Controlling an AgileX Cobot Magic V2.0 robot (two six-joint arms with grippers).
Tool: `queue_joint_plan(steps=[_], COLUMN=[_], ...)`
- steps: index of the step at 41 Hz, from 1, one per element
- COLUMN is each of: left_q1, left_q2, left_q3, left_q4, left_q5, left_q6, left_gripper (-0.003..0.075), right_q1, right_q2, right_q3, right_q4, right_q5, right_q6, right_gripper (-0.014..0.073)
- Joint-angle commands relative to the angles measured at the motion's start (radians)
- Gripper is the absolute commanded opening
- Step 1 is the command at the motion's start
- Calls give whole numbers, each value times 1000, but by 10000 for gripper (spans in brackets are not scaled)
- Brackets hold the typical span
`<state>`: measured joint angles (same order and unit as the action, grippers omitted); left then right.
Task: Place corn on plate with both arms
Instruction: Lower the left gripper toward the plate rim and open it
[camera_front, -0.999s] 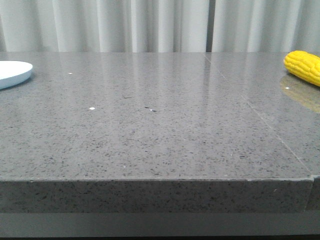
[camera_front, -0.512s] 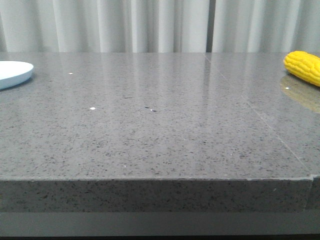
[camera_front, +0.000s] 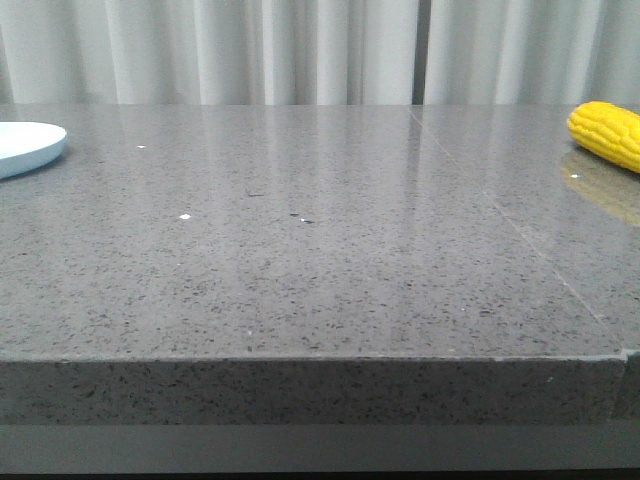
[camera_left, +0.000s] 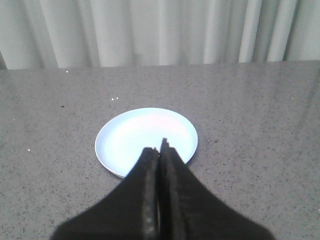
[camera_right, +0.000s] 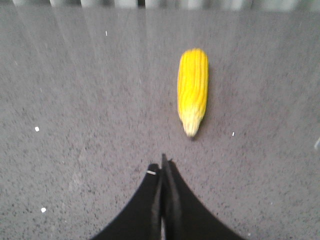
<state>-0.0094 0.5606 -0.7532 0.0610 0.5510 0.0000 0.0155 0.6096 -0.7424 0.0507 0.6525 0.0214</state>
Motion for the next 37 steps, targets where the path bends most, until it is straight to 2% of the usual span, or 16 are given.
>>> queue_joint_plan(steps=[1, 5, 7, 10, 12, 15, 17, 19, 21, 24, 37], left_q1=[-1, -1, -1, -1, -1, -1, -1, -1, -1, -1, -1], left_q2=[49, 83, 99, 123, 135, 153, 160, 166, 172, 185, 324], left_q3=[-32, -32, -32, -32, -32, -32, -32, -32, -32, -39, -153], left_q4=[-11, -11, -11, -11, -9, -9, -9, -9, -9, -9, 28], left_q5=[-54, -37, -26, -5, 9, 17, 17, 21, 26, 48, 213], left_q6=[-8, -8, -8, -8, 0, 0, 0, 0, 0, 0, 0], left_gripper=[-20, -20, -20, -6, 30, 149, 256, 374, 475, 559, 565], right_q1=[-5, -5, -5, -5, -5, -5, -5, -5, -5, -5, -5], right_q2=[43, 75, 92, 111, 120, 131, 131, 132, 132, 132, 132], right_q3=[-22, -22, -22, -22, -22, -22, -22, -22, -22, -22, -22], right_q4=[-3, -3, -3, -3, -3, -3, -3, -3, -3, -13, -14], right_q5=[-70, -82, -86, -86, -85, -85, -85, -85, -85, -86, -113], right_q6=[-4, -4, -4, -4, -4, -4, -4, -4, -4, -4, -4], right_gripper=[-66, -60, -27, 70, 174, 356, 493, 580, 626, 646, 646])
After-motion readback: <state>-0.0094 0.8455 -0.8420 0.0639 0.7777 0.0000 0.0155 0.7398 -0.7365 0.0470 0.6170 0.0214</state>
